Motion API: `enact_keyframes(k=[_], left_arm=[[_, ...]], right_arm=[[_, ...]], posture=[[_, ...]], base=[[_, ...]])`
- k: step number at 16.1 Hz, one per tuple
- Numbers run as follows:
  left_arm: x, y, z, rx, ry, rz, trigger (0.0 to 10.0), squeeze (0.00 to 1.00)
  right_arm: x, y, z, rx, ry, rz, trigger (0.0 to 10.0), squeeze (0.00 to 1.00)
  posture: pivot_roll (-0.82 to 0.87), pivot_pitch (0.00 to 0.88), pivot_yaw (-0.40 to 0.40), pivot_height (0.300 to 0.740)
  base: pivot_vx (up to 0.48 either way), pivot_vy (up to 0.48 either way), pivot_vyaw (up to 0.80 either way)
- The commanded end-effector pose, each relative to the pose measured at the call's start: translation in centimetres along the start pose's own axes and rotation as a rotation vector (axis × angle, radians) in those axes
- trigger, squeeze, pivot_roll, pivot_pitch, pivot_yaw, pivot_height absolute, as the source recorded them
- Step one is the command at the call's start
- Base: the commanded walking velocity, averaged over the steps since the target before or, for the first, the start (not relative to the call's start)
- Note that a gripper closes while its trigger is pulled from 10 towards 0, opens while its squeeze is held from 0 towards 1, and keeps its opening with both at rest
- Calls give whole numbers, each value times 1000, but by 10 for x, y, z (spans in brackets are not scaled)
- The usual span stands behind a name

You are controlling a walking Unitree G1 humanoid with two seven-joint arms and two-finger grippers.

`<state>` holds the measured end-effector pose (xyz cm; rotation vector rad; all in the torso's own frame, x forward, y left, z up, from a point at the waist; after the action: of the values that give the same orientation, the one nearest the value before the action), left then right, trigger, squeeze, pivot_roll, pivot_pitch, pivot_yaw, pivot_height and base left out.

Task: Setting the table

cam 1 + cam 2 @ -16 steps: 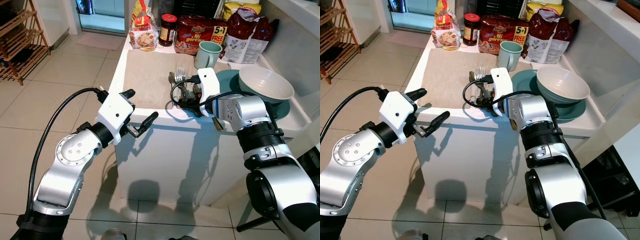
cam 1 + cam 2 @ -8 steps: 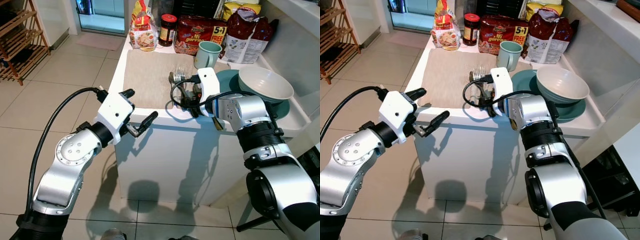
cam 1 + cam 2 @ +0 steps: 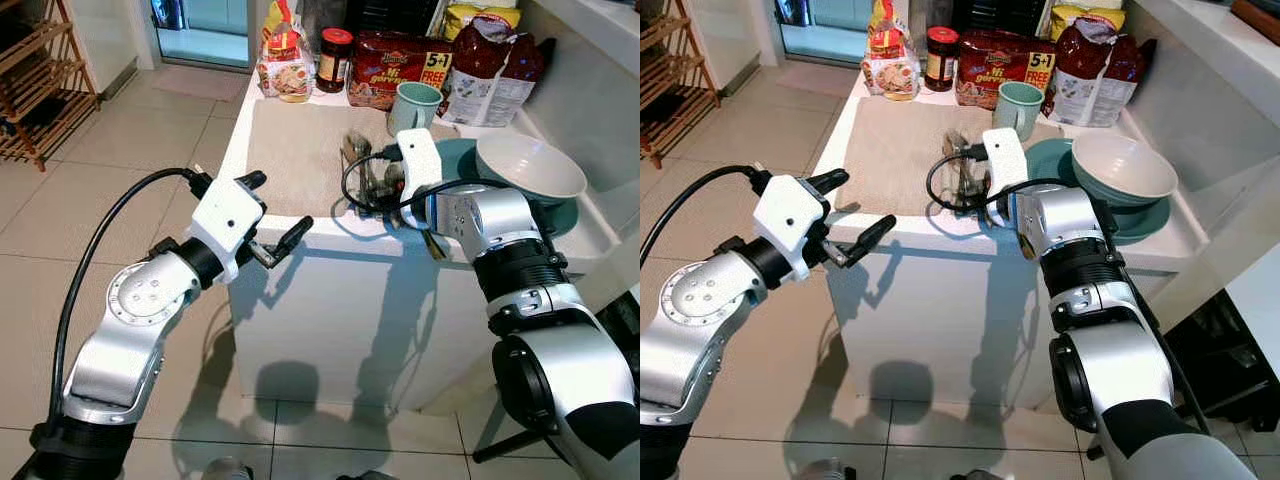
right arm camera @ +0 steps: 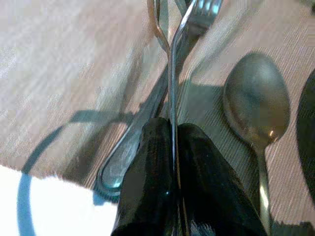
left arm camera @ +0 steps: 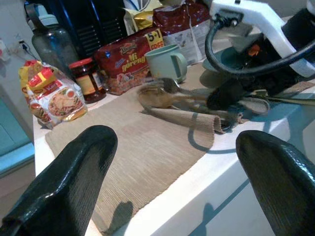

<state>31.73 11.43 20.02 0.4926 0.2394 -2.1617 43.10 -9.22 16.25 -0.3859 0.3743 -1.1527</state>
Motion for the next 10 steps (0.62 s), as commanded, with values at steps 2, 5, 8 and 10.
enact_keyframes(k=[2, 5, 8, 10], left_arm=[[-5, 1, 2, -3, 11, 7, 10000, 0], [-6, -1, 1, -10, 17, 7, 10000, 0], [-7, -1, 1, -13, 20, 11, 10000, 0], [-8, -1, 1, -13, 22, 13, 10000, 0]], right_arm=[[-2, -8, 32, 135, -22, -11, 0, 0], [-5, -9, 37, 158, -28, -10, 0, 0], [-10, -12, 49, 257, -31, 14, 0, 0], [-12, -20, 66, 396, -1, 26, 0, 0]], posture=[[190, 0, -111, 740], [196, 0, -113, 740], [199, 0, -114, 740], [199, 0, -114, 740]], base=[[0, 0, 0], [0, 0, 0], [0, 0, 0], [0, 0, 0]])
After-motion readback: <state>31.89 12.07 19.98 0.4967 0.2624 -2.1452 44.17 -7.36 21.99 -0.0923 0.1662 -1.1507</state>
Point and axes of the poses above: a point about 5 cm out from each wrist's last joint towards the gripper, its own y axis pointing out of the wrist towards the gripper, its own z axis along the axis of the wrist's last joint, x = y × z, the point moved 5 cm from there along y, pointing out of the wrist towards the gripper, and after that the axes turned 2 degrees about y, right-handed, at the moved point
